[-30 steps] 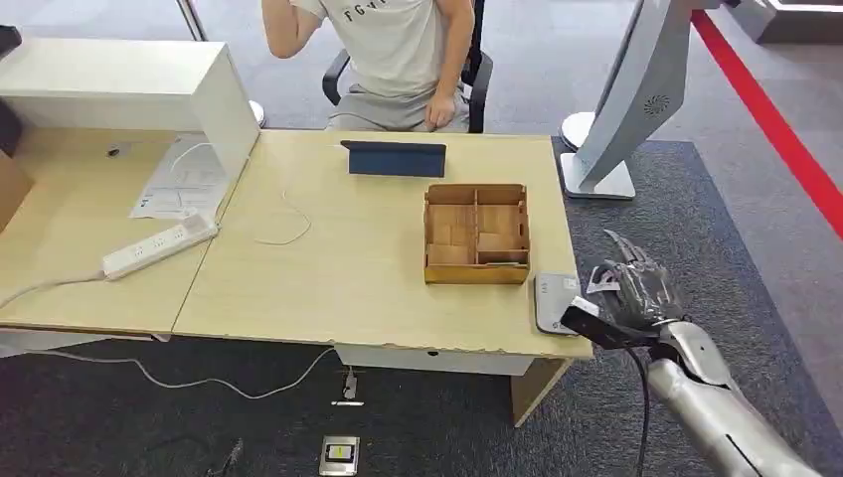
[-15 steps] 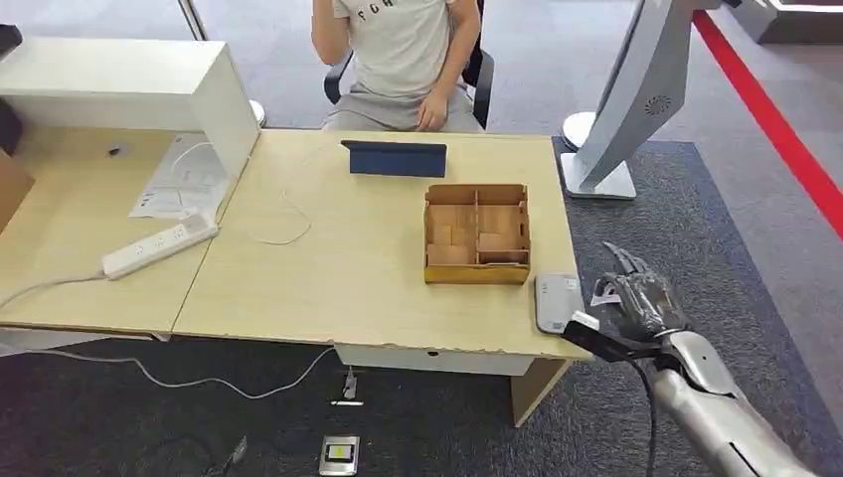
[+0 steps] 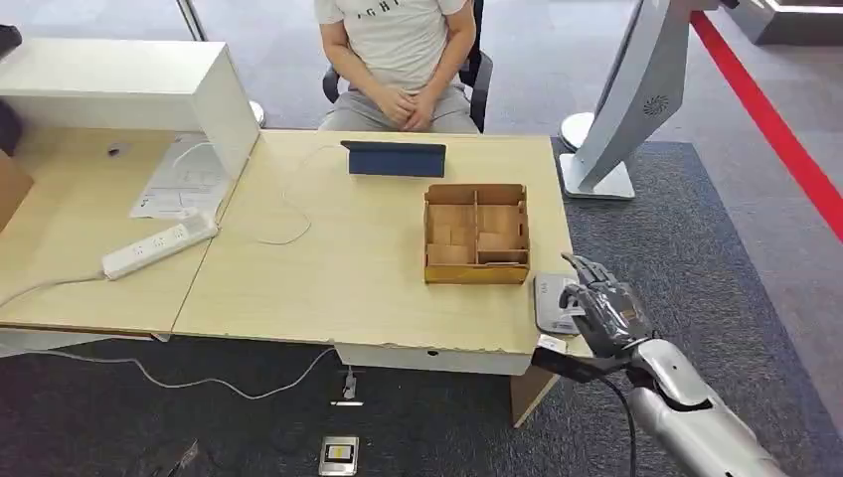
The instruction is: Pass the card to the sensor for recognition and then transmit it.
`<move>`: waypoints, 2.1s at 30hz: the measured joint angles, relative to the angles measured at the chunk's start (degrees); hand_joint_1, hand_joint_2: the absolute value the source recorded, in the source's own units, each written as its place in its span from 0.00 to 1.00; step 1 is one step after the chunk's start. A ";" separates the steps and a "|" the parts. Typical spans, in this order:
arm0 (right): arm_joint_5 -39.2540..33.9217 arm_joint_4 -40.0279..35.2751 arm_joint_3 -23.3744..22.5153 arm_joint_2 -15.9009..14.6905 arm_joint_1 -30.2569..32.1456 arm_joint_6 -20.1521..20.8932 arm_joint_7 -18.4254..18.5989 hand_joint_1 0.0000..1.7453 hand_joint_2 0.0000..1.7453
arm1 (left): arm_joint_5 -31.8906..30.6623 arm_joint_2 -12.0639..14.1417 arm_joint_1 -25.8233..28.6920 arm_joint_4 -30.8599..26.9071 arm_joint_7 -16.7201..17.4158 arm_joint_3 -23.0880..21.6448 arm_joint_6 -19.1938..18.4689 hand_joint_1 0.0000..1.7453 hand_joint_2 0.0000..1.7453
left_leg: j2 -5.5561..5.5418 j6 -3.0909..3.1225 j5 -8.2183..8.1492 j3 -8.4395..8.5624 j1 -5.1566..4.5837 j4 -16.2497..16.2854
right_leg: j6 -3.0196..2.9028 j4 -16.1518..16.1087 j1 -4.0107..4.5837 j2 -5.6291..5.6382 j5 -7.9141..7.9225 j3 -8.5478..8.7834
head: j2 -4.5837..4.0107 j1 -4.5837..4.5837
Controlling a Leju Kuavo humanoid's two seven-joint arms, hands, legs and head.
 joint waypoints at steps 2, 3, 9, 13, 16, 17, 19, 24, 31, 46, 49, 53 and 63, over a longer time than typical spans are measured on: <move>0.31 -0.46 0.15 0.48 -0.22 -0.04 -0.57 1.00 1.00 | 0.04 0.02 -0.01 0.00 0.00 -0.66 0.00 0.00 0.00 | 0.01 0.00 0.00 0.00 0.00 0.00 | 0.00 0.00 0.00 0.00 0.00 0.01 | -0.02 -0.02; 0.50 -0.55 0.31 0.70 -0.41 -0.09 -0.83 1.00 1.00 | 0.04 0.07 -0.01 0.00 0.00 -0.81 0.00 0.00 0.00 | 0.01 0.00 0.00 0.00 0.00 0.00 | 0.00 0.00 0.00 0.00 0.00 0.01 | -0.02 -0.02; 0.68 -0.44 1.03 2.45 -1.92 0.46 -1.31 1.00 1.00 | 0.11 0.28 0.25 0.00 0.20 -2.08 0.20 0.00 0.00 | -0.01 0.00 0.00 -0.01 0.01 0.00 | 0.00 0.01 0.01 0.00 0.00 0.00 | 0.00 -0.02; 1.77 2.21 1.25 5.03 -4.61 1.31 -2.18 1.00 1.00 | 0.88 0.28 0.28 0.00 0.79 -2.47 0.42 0.00 0.00 | 0.03 -0.01 0.01 0.01 0.01 0.00 | -0.01 0.02 0.02 0.01 0.00 -0.02 | -0.02 -0.02; 2.82 5.15 1.29 7.14 -7.21 2.36 -2.29 1.00 1.00 | 1.61 0.22 0.31 0.00 0.85 -2.58 0.57 0.00 0.00 | -0.01 -0.01 0.04 0.01 0.02 0.00 | -0.01 0.01 0.02 0.00 0.01 -0.02 | -0.02 -0.02; 3.10 5.97 1.29 7.65 -8.18 2.82 -2.21 1.00 1.00 | 1.90 0.22 0.29 0.00 0.85 -2.58 0.59 0.00 0.00 | -0.01 -0.01 0.05 0.00 0.01 0.00 | -0.01 0.01 0.02 0.00 0.01 -0.03 | 0.00 -0.02; 3.43 7.87 1.29 8.59 -9.92 3.76 -2.12 1.00 1.00 | 1.99 0.18 0.17 0.00 0.87 -2.64 0.70 0.00 0.00 | -0.01 -0.01 0.05 0.01 0.01 0.00 | -0.01 0.01 0.02 0.00 0.02 -0.02 | -0.02 -0.02; 3.80 11.30 1.29 9.66 -12.41 5.73 -1.73 1.00 1.00 | 2.25 0.15 -0.01 0.00 2.03 -2.86 1.03 0.00 0.00 | 0.00 -0.01 0.05 0.00 0.01 0.01 | -0.01 0.00 0.01 0.00 0.02 -0.01 | 0.00 0.00; 4.22 14.38 1.22 9.81 -13.05 6.45 -1.66 1.00 1.00 | 1.84 0.70 0.99 0.02 1.86 -3.45 0.24 0.00 0.00 | 0.00 -0.01 0.03 -0.01 0.01 0.01 | -0.01 -0.01 0.01 0.00 0.01 -0.03 | -0.02 0.00; 5.11 18.12 0.85 9.33 -13.02 6.40 -2.82 1.00 1.00 | 3.19 0.76 1.60 0.04 1.42 -3.69 1.20 0.00 0.00 | 0.01 -0.01 0.04 0.01 0.01 0.01 | -0.02 -0.02 0.01 0.00 0.02 -0.04 | -0.02 -0.02; 5.14 18.47 0.83 9.24 -12.66 6.60 -2.51 1.00 1.00 | 3.19 0.76 1.62 0.04 1.64 -3.69 1.29 0.00 0.00 | 0.00 -0.01 0.04 0.01 0.01 0.01 | -0.02 -0.02 0.02 0.00 0.02 -0.04 | 0.00 -0.02; 5.31 19.04 0.83 8.81 -11.60 6.67 -2.51 1.00 1.00 | 3.04 0.76 1.89 0.04 1.68 -3.69 1.29 0.00 0.00 | 0.01 -0.01 0.03 -0.01 0.01 0.01 | -0.01 -0.02 0.02 0.00 0.02 -0.04 | -0.02 -0.02; 4.55 20.15 0.79 8.00 -9.66 7.65 -3.36 1.00 1.00 | 3.21 0.98 2.24 0.15 2.84 -3.74 1.66 0.00 0.00 | 0.01 -0.01 0.04 0.00 0.01 0.01 | -0.02 -0.03 0.02 0.00 0.02 -0.03 | -0.02 -0.02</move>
